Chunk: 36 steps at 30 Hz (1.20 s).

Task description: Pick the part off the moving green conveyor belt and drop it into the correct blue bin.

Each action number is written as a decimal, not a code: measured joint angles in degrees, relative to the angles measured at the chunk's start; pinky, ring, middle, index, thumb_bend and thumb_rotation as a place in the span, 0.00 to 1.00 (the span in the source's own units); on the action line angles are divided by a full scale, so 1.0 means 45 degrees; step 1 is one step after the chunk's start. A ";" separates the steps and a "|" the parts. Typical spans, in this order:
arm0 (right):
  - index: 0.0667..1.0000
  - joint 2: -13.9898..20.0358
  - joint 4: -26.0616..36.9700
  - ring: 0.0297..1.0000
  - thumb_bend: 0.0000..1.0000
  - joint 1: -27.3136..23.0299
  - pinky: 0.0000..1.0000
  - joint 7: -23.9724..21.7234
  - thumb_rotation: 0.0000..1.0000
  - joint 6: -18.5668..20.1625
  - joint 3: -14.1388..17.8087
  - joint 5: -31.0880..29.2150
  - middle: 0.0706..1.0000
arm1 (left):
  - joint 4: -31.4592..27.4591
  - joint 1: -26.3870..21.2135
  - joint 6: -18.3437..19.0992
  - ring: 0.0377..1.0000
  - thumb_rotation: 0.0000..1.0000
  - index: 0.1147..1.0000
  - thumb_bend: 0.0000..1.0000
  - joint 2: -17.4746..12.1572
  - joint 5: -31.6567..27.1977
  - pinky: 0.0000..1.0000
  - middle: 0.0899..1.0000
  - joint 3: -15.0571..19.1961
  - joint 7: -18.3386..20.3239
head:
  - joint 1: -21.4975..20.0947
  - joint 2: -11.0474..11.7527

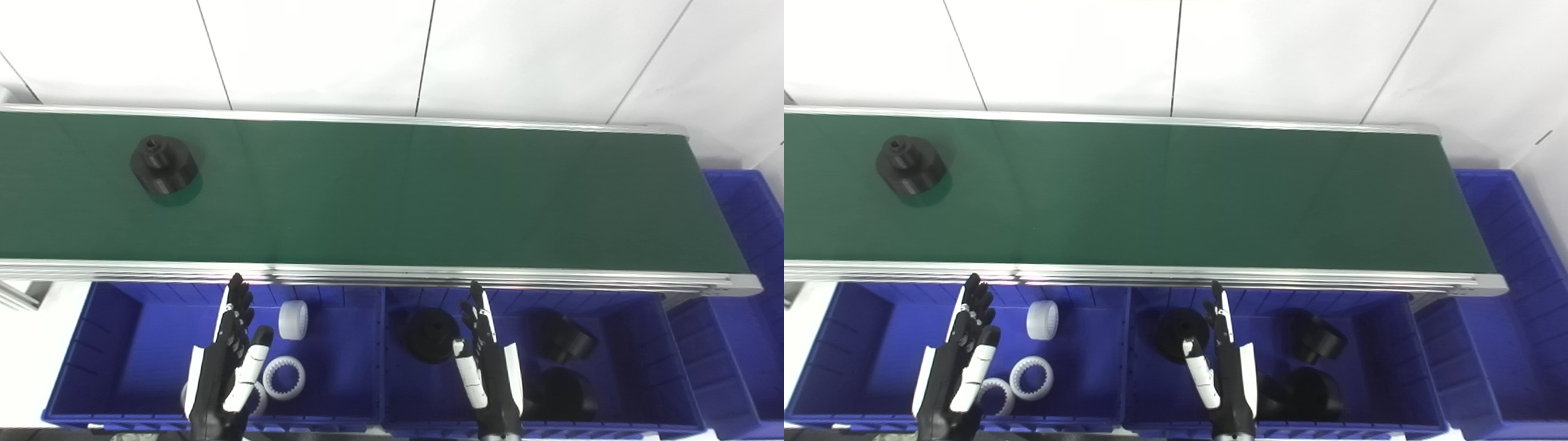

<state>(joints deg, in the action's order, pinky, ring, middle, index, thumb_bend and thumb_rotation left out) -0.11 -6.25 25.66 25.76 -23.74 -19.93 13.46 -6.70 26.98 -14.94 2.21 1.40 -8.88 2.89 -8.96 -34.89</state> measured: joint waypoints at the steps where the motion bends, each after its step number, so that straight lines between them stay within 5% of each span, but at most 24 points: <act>1: 1.00 0.0000 -0.0001 0.94 0.66 -0.0001 0.93 0.0000 1.00 0.0000 0.0000 0.0000 0.99 | 0.0001 0.0000 0.0000 1.00 0.71 1.00 0.56 0.0000 0.0000 1.00 1.00 0.0001 0.0000 | 0.0019 0.0019; 36: 1.00 0.0007 -0.0030 0.94 0.67 -0.0019 0.93 -0.0005 1.00 0.0000 -0.0013 -0.0168 0.99 | 0.0262 -0.0030 -0.0009 1.00 0.70 1.00 0.57 0.0000 -0.0029 1.00 1.00 -0.0001 0.0001 | 0.0020 0.0059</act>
<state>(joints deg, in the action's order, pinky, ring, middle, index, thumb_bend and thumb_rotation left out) -0.08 -6.38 25.58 25.74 -23.74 -19.99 12.71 -5.52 26.84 -14.98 2.22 1.27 -8.89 2.90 -8.88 -34.63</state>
